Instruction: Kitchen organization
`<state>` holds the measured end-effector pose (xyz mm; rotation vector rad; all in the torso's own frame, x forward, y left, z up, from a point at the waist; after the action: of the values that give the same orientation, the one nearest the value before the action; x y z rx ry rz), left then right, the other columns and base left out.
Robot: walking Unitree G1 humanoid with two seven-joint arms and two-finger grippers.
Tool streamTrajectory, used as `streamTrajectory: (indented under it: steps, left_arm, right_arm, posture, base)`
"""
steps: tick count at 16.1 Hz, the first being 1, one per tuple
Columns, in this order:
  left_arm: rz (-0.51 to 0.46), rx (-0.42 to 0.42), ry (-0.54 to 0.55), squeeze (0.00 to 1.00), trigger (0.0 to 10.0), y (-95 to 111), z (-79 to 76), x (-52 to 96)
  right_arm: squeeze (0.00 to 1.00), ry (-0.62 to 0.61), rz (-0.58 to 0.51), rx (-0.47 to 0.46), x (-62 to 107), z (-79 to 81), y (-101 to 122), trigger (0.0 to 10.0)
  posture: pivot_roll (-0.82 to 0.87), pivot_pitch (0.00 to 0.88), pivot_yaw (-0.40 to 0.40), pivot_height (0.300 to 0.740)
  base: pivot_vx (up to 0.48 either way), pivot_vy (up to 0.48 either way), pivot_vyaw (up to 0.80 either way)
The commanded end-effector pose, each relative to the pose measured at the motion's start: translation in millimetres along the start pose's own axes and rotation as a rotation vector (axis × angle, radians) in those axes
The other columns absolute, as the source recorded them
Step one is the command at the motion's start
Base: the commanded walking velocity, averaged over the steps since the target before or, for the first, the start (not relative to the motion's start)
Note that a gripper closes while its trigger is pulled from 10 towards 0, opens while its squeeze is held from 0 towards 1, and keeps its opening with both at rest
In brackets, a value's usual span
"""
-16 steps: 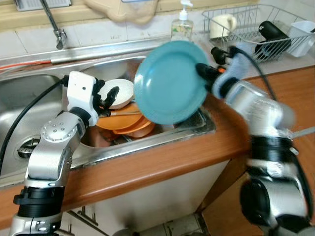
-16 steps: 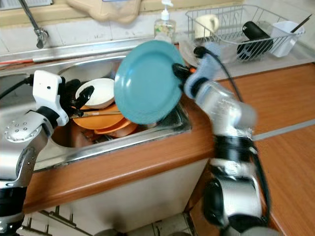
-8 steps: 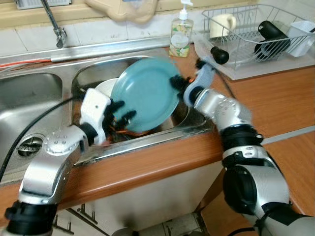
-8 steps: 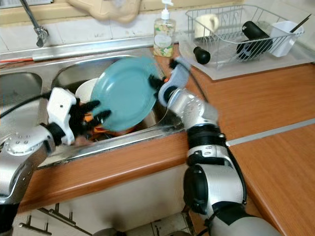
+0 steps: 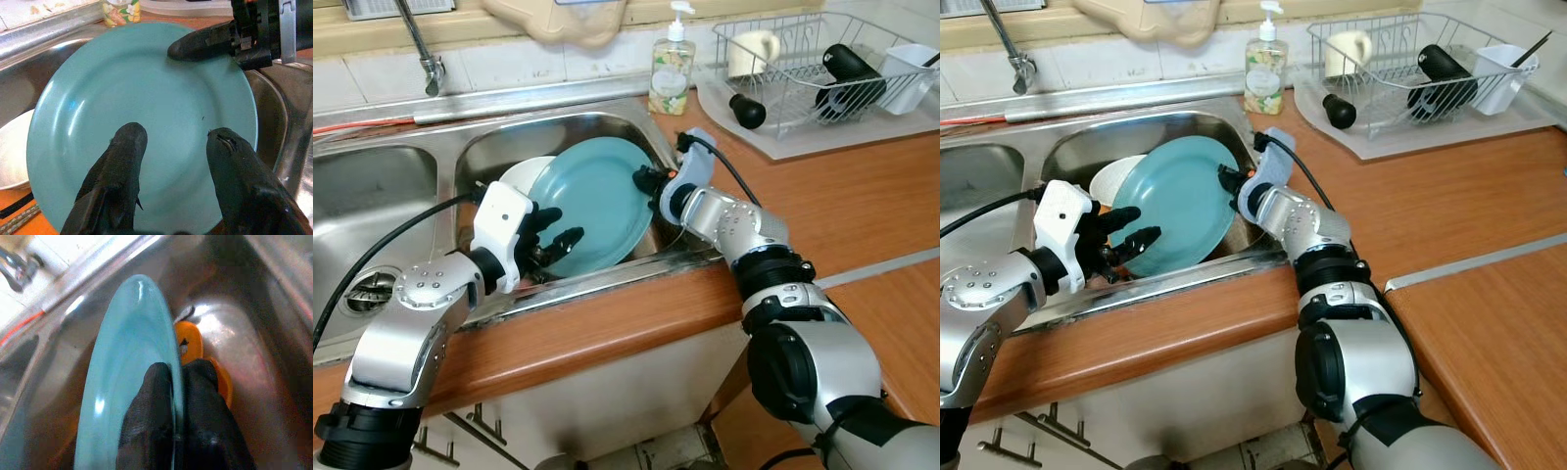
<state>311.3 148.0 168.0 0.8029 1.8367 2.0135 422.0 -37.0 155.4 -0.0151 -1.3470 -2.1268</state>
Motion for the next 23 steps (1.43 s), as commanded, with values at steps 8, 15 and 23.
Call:
streamTrajectory:
  steps: [8,15,23]
  left_arm:
    - [-0.001,-0.013,0.031,0.00,10.0,3,3.6,-2.8]
    - [-0.114,0.054,0.243,0.00,10.0,10,16.8,-13.0]
    - [-0.183,0.095,0.410,0.00,10.0,-7,-4.4,-18.2]
  right_arm:
    - [1.00,-0.063,-0.048,0.086,4.5,-16.6,19,10.0]
    - [1.00,-0.105,-0.358,0.659,61.7,-28.0,60,10.0]
    - [1.00,-0.199,-0.506,0.698,139.9,-18.7,4,10.0]
  posture:
    - [-0.12,0.000,0.023,0.740]
    - [-0.13,0.000,0.029,0.740]
    - [-0.15,0.000,0.045,0.740]
  base:
    - [0.000,0.000,0.00]
    - [0.000,0.000,0.08]
    - [0.000,0.000,0.80]
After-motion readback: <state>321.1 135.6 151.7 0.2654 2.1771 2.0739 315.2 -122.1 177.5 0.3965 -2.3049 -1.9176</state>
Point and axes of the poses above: a point about 5 cm out from each wrist's last joint towards the gripper, its own x axis pointing back from the gripper into the wrist, its own y axis along the axis of the wrist's last joint, z = x × y, the point moved 4 cm from there along -x, pointing out of the wrist towards the gripper, and after that the axes turned 7 degrees about x, right-handed, at the moved point
